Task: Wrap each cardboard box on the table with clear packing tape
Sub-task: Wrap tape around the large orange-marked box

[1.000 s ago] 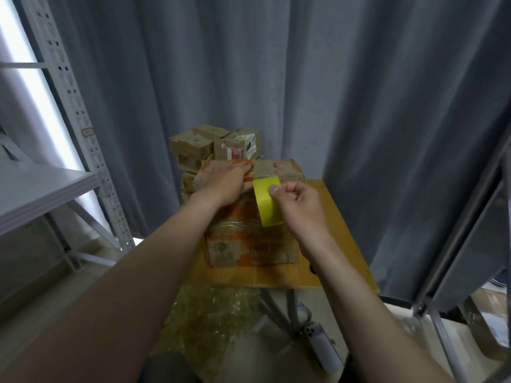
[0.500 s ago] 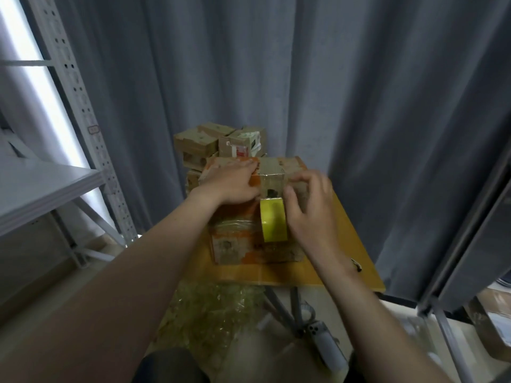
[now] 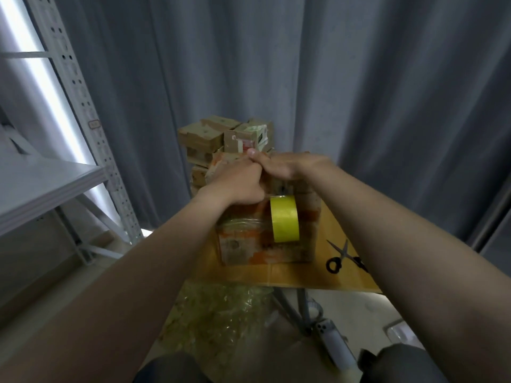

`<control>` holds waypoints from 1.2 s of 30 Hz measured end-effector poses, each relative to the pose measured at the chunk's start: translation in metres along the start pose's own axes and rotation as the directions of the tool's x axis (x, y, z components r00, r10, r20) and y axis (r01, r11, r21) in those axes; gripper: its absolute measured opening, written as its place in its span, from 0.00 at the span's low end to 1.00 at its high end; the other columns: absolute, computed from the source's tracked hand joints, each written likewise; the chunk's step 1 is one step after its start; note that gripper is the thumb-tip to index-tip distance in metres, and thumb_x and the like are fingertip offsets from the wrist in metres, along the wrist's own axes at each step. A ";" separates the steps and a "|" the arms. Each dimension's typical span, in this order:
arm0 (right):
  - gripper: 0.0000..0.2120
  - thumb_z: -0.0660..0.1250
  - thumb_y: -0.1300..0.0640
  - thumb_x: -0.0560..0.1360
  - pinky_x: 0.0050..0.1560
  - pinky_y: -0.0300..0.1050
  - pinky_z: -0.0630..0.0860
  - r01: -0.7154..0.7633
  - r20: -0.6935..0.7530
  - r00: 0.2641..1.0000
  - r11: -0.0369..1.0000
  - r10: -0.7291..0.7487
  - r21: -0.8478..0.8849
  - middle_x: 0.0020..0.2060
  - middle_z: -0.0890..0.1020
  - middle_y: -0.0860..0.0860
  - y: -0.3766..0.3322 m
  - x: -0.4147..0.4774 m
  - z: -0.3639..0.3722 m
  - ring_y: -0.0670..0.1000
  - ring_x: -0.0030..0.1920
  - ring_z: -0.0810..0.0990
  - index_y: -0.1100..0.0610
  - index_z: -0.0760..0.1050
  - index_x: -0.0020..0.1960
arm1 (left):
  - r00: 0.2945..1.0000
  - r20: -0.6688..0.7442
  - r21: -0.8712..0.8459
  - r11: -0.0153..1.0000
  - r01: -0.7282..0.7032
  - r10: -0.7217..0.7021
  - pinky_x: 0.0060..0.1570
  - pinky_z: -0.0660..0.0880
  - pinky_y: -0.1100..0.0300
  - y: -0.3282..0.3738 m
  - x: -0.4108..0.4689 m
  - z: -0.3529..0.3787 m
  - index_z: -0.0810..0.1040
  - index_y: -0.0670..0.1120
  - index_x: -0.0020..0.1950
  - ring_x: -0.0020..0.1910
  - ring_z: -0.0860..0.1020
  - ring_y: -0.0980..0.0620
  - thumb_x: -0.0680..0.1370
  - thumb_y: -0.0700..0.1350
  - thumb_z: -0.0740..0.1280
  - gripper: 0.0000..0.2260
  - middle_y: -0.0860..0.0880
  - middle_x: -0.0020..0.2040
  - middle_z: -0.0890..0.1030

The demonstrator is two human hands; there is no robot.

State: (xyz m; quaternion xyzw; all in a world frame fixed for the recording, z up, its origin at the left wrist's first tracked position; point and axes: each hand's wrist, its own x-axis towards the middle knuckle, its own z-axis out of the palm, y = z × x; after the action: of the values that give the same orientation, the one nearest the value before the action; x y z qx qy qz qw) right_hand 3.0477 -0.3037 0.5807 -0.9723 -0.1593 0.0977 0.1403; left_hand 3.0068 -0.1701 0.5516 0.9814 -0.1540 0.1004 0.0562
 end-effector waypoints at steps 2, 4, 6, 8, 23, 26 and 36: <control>0.42 0.35 0.26 0.79 0.81 0.59 0.51 -0.035 0.048 0.998 0.998 0.033 0.044 0.83 0.58 0.54 0.004 0.026 -0.001 0.58 0.82 0.56 0.47 0.56 0.84 | 1.000 0.000 0.015 1.000 0.002 -0.002 0.66 0.71 0.43 -0.002 0.002 0.000 0.70 0.46 0.76 0.65 0.75 0.42 0.74 0.49 0.68 0.29 0.43 0.67 0.77; 0.44 0.36 0.24 0.77 0.81 0.60 0.48 -0.058 0.087 0.995 0.997 0.052 0.060 0.83 0.56 0.52 0.012 0.051 -0.003 0.57 0.83 0.53 0.47 0.56 0.84 | 1.000 0.005 0.034 0.999 -0.006 0.006 0.69 0.69 0.41 -0.004 0.004 0.001 0.70 0.47 0.75 0.68 0.73 0.43 0.73 0.50 0.68 0.30 0.45 0.70 0.75; 0.46 0.37 0.22 0.75 0.81 0.61 0.50 -0.068 0.084 0.995 0.993 0.060 0.094 0.83 0.58 0.53 0.020 0.072 -0.003 0.56 0.82 0.55 0.47 0.57 0.83 | 1.000 0.015 0.041 0.999 -0.024 0.024 0.71 0.66 0.39 -0.004 0.003 0.001 0.70 0.48 0.75 0.72 0.70 0.44 0.73 0.50 0.69 0.30 0.47 0.73 0.73; 0.44 0.38 0.25 0.77 0.81 0.59 0.51 -0.066 0.053 0.997 0.992 0.061 0.105 0.82 0.60 0.53 0.021 0.075 -0.003 0.56 0.82 0.58 0.49 0.60 0.83 | 1.000 0.004 0.027 0.999 -0.024 0.024 0.71 0.66 0.39 -0.004 0.003 0.002 0.71 0.49 0.73 0.72 0.70 0.45 0.73 0.50 0.69 0.28 0.48 0.72 0.73; 0.36 0.40 0.33 0.84 0.81 0.59 0.34 0.187 -0.526 0.825 0.978 -0.207 -0.093 0.84 0.44 0.46 0.027 -0.072 0.092 0.46 0.83 0.37 0.52 0.47 0.85 | 0.952 -0.301 0.151 0.988 -0.017 0.062 0.77 0.45 0.33 -0.006 -0.003 0.028 0.60 0.46 0.80 0.83 0.48 0.47 0.73 0.56 0.69 0.38 0.46 0.81 0.60; 0.28 0.52 0.41 0.86 0.82 0.55 0.46 0.334 -0.721 0.686 0.923 -0.097 0.193 0.84 0.51 0.47 0.049 -0.088 0.132 0.47 0.83 0.44 0.53 0.62 0.81 | 0.844 -0.536 -0.074 0.996 -0.059 0.010 0.78 0.38 0.35 -0.010 -0.027 0.045 0.56 0.42 0.81 0.83 0.46 0.43 0.68 0.47 0.69 0.43 0.43 0.81 0.55; 0.15 0.59 0.24 0.67 0.80 0.59 0.51 0.259 -0.472 0.867 0.664 0.161 0.702 0.81 0.52 0.51 0.058 -0.111 0.156 0.51 0.81 0.48 0.25 0.75 0.50 | 0.808 -0.261 -0.840 0.537 0.080 -0.528 0.53 0.65 0.78 -0.009 -0.081 0.116 0.71 0.51 0.61 0.58 0.71 0.54 0.80 0.41 0.70 0.13 0.47 0.67 0.68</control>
State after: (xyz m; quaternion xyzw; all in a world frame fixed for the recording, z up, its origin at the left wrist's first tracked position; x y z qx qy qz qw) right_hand 2.9241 -0.3564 0.4321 -0.8143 -0.0905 -0.1028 0.5640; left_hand 2.9551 -0.1549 0.4209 0.8017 0.0176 0.2524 0.5416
